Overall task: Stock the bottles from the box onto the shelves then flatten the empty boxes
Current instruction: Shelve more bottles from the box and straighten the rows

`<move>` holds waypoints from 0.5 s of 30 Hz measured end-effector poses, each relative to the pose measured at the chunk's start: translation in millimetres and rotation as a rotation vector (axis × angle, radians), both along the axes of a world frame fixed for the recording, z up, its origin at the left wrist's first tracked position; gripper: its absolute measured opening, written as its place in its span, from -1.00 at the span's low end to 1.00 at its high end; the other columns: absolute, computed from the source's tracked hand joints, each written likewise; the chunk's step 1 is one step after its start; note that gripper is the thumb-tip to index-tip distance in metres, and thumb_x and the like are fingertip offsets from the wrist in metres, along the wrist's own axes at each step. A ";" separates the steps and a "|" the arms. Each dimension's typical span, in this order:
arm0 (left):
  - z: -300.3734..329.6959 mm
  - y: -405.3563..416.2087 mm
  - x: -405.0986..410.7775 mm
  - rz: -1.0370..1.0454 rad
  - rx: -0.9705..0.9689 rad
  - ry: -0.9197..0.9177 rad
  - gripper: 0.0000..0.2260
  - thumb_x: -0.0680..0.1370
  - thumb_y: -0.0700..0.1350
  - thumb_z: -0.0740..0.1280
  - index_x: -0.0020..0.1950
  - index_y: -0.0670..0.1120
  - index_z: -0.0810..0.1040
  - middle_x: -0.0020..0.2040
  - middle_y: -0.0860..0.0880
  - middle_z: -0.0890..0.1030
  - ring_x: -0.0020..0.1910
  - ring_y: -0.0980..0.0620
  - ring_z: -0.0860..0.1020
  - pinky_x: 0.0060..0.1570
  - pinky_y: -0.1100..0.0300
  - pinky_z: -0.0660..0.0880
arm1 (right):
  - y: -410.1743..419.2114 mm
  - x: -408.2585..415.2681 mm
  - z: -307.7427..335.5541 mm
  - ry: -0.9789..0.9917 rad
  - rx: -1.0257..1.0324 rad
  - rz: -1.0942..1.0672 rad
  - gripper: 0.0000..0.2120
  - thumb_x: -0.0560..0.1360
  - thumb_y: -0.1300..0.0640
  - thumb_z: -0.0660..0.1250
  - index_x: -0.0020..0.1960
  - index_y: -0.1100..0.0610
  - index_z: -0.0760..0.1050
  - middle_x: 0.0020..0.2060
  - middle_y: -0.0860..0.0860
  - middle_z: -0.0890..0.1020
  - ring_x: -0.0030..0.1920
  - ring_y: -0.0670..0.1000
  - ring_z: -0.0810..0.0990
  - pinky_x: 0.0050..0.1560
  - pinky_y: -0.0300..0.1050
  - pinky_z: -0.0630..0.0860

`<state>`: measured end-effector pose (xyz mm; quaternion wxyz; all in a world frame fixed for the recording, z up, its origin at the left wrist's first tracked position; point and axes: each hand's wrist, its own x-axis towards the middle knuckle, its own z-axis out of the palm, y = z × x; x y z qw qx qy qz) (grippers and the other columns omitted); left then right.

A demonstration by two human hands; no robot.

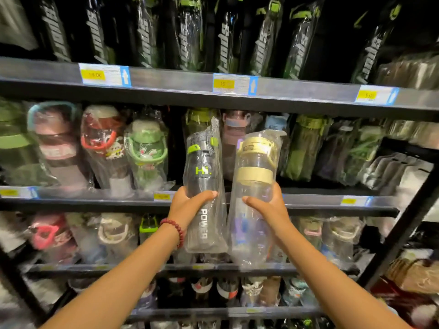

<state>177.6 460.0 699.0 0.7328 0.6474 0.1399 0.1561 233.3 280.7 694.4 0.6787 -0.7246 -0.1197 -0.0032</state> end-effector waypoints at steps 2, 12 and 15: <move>0.5 0.4 19.2 -0.002 -0.021 -0.014 -0.43 0.09 0.05 0.53 0.05 -0.07 0.55 -0.05 -0.09 0.67 -0.10 -0.05 0.65 -0.10 0.04 0.59 | -1.2 17.8 7.8 -0.023 -0.064 -0.021 -0.31 0.35 0.13 0.51 0.35 -0.05 0.23 0.03 -0.19 0.44 0.02 -0.17 0.48 0.08 -0.06 0.44; 6.0 -38.7 106.9 0.063 -0.338 -0.150 -0.47 0.15 -0.02 0.54 0.04 -0.05 0.43 0.04 -0.08 0.60 -0.04 -0.02 0.61 0.01 0.04 0.56 | -46.5 83.0 56.2 -0.228 -0.487 -0.148 -0.17 0.32 0.10 0.51 0.45 -0.04 0.13 0.14 -0.08 0.44 0.10 0.00 0.48 -0.03 -0.11 0.40; 5.9 -50.8 124.3 0.092 -0.459 -0.204 -0.49 0.33 -0.22 0.52 0.18 -0.11 0.36 0.05 -0.08 0.57 -0.09 0.07 0.59 -0.03 0.10 0.53 | -58.8 98.3 64.7 -0.343 -0.691 -0.201 -0.05 0.20 -0.01 0.46 0.47 -0.01 0.07 0.10 -0.05 0.44 0.01 0.08 0.49 -0.09 -0.04 0.42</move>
